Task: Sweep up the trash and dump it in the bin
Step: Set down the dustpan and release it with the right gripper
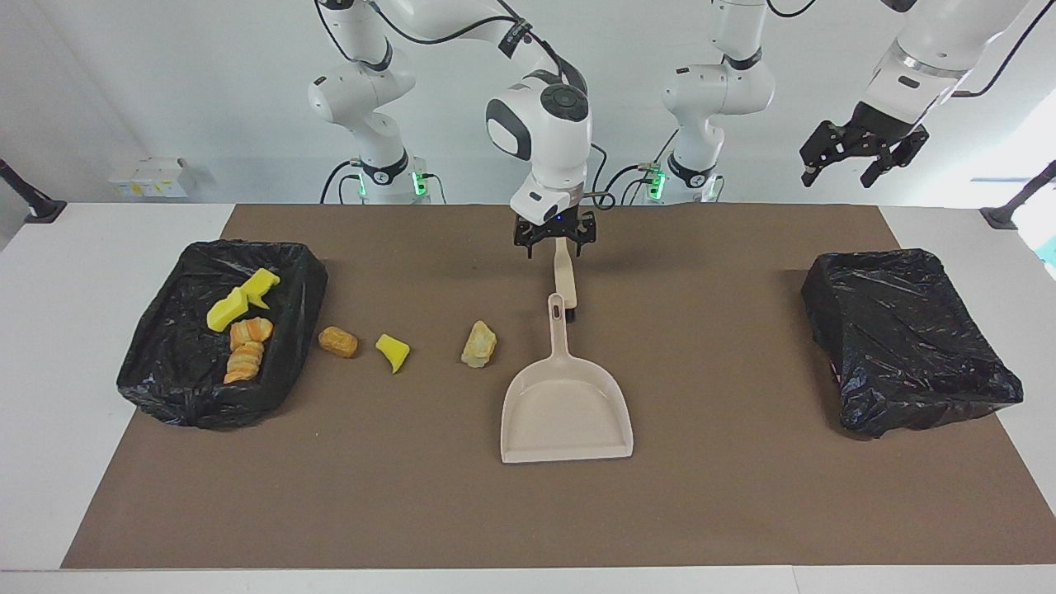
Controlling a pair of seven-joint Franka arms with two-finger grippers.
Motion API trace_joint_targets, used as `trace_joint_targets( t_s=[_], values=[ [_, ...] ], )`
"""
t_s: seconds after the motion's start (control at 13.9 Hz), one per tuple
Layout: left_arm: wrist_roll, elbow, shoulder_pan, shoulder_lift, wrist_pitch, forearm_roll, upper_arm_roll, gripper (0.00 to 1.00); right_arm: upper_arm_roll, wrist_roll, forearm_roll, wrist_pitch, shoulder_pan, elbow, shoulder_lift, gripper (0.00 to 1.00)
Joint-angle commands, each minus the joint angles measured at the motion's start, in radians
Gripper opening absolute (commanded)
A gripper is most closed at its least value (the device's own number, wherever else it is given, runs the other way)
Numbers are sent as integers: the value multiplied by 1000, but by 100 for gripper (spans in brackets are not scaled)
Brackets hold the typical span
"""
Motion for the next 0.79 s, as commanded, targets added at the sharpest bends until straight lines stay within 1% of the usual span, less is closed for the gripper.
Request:
trace_joint_targets(
  t_s=[0.0, 0.14, 0.22, 0.29, 0.43, 0.5, 0.57, 0.72],
  values=[
    [-10, 17, 5, 6, -15, 16, -3, 100, 0, 24, 34, 61, 41, -146, -67, 100],
    [-10, 17, 5, 6, -15, 16, -3, 100, -2, 28, 134, 111, 60, -188, -65, 100],
    [-10, 17, 3, 6, -15, 16, -3, 100, 0, 28, 154, 113, 62, -189, -65, 99],
    [-10, 17, 3, 6, -15, 16, -3, 100, 0, 28, 156, 113, 68, -191, -64, 95],
    [-10, 17, 5, 6, -15, 16, -3, 100, 0, 29, 166, 113, 101, -192, -50, 85],
    [-10, 17, 5, 6, -15, 16, -3, 100, 0, 23, 177, 113, 105, -194, -49, 81],
    [-10, 17, 5, 6, -15, 16, -3, 100, 0, 28, 179, 112, 106, -194, -49, 75],
    [-10, 17, 5, 6, -15, 16, -3, 100, 0, 28, 180, 112, 117, -192, -50, 59]
  ],
)
